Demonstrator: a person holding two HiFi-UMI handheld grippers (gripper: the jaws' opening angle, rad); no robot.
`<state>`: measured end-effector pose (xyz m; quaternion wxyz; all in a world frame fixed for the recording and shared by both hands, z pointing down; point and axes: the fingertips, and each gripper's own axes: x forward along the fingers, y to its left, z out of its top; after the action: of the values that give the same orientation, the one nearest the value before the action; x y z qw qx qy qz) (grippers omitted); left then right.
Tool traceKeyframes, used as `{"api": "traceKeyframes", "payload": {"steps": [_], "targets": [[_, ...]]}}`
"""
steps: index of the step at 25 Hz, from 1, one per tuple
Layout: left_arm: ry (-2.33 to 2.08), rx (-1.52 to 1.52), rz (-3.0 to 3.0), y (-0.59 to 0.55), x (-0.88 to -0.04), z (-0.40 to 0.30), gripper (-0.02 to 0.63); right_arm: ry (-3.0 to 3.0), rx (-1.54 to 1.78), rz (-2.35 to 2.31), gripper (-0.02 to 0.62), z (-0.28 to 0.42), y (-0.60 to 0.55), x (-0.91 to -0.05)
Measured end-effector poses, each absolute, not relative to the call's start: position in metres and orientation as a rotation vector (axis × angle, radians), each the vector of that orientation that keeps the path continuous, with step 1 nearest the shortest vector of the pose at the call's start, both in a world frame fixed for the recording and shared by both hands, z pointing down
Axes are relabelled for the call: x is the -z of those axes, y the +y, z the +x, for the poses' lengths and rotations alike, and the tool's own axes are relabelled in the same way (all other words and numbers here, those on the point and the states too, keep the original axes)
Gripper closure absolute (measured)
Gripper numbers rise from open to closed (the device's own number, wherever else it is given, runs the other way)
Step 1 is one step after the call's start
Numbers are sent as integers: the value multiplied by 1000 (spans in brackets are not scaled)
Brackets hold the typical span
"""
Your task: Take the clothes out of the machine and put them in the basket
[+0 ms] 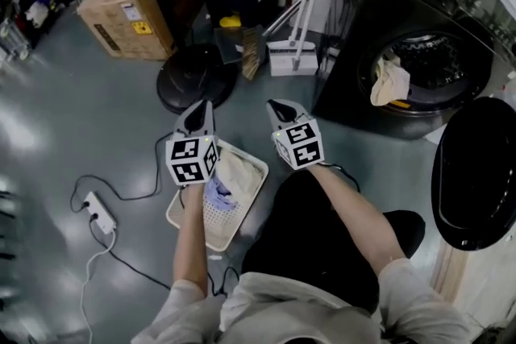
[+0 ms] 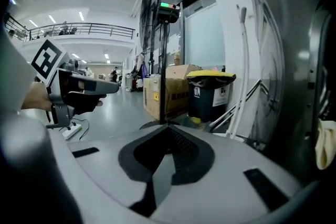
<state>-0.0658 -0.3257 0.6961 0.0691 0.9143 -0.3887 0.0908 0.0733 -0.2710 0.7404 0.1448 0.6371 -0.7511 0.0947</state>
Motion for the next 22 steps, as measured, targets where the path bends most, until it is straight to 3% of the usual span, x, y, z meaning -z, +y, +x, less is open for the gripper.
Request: {"api": "traceKeyframes", "payload": {"steps": [12,20,21,22], "targets": [[-755,-301,2929,-280,-694,119,586,-1766,-293,2286,571,301,-185,-711],[-639,-284,2958,-260,-692,182,586,-1561,-345,2458,566,408,-139,-705],[-635,-289,2958,-258,-694,186,586,-1556,-364,2465,534,418,-139,-708],[-633,-295,2957,-257,-696,189,587,-1558,-388,2472,434,427,-141,-710]]}}
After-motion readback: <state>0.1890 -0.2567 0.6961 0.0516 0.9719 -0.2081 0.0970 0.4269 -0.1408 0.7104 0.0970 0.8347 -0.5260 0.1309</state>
